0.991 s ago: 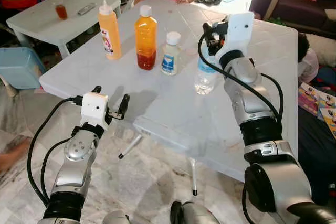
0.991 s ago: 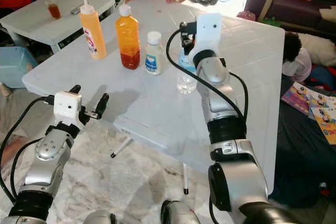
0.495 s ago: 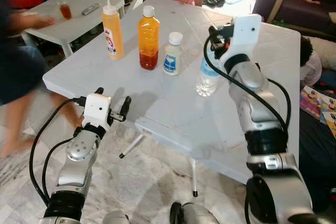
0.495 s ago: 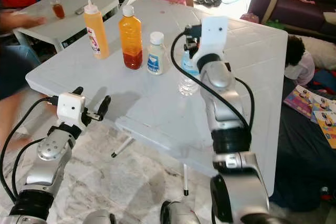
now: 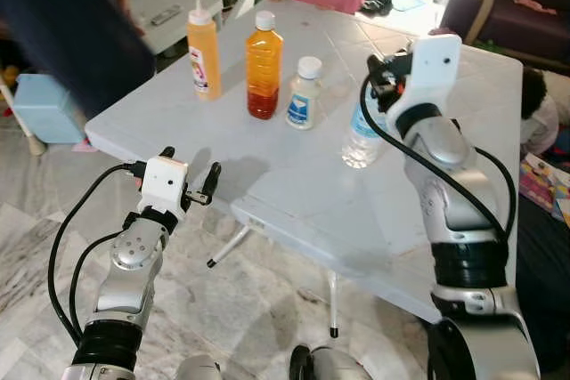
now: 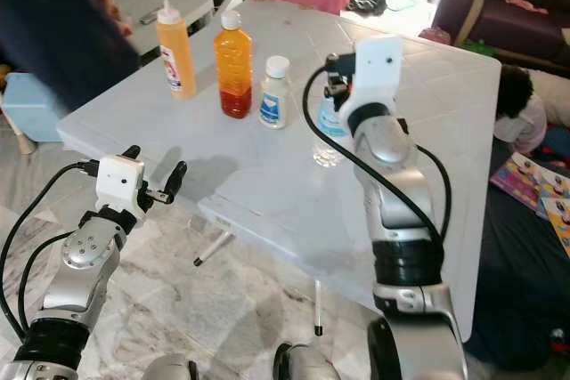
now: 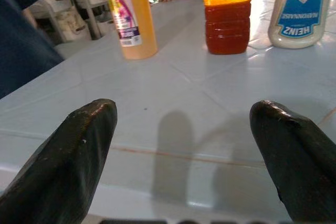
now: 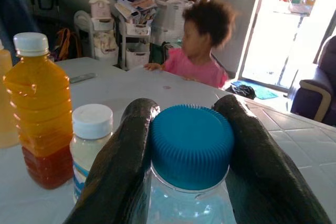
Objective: Restocking fridge
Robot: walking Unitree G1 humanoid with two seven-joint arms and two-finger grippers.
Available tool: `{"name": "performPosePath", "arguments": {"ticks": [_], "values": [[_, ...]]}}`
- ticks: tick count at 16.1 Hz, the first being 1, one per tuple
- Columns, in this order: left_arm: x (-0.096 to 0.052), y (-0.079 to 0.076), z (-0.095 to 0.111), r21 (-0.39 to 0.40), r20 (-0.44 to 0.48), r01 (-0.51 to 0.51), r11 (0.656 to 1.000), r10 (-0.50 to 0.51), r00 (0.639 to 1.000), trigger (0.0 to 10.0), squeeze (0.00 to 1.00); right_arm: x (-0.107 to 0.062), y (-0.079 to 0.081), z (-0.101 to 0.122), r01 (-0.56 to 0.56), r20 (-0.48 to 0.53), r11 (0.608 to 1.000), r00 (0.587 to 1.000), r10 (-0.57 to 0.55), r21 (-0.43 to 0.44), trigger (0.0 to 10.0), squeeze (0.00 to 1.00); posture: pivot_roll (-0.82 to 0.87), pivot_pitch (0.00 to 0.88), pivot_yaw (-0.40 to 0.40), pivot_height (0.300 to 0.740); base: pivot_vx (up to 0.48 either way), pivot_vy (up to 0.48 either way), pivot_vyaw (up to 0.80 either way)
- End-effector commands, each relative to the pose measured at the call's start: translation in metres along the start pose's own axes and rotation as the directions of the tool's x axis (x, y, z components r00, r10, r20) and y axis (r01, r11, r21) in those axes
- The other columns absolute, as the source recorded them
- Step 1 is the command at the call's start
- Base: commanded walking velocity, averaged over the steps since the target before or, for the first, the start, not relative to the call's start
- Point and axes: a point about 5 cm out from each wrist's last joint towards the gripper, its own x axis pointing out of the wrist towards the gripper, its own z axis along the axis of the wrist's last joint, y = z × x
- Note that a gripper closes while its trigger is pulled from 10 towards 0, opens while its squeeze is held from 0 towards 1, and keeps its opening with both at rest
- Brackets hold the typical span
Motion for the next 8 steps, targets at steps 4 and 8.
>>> {"name": "performPosePath", "arguments": {"ticks": [4,8], "values": [[0.007,0.005,0.002,-0.011,-0.018,-0.041,0.999,0.041,0.999,10.0,0.0,-0.012,0.011,-0.024,-0.049,-0.044,0.999,0.998,0.049,0.015,10.0,0.0,-0.01,0.039,-0.031,0.74,0.0,0.0,0.0],[0.009,0.013,0.009,-0.013,0.002,-0.073,0.997,0.073,0.997,10.0,0.0,-0.023,0.029,-0.018,-0.113,0.043,0.993,0.993,0.111,0.028,10.0,0.0,-0.01,0.042,-0.03,0.74,0.0,0.0,0.0]]}}
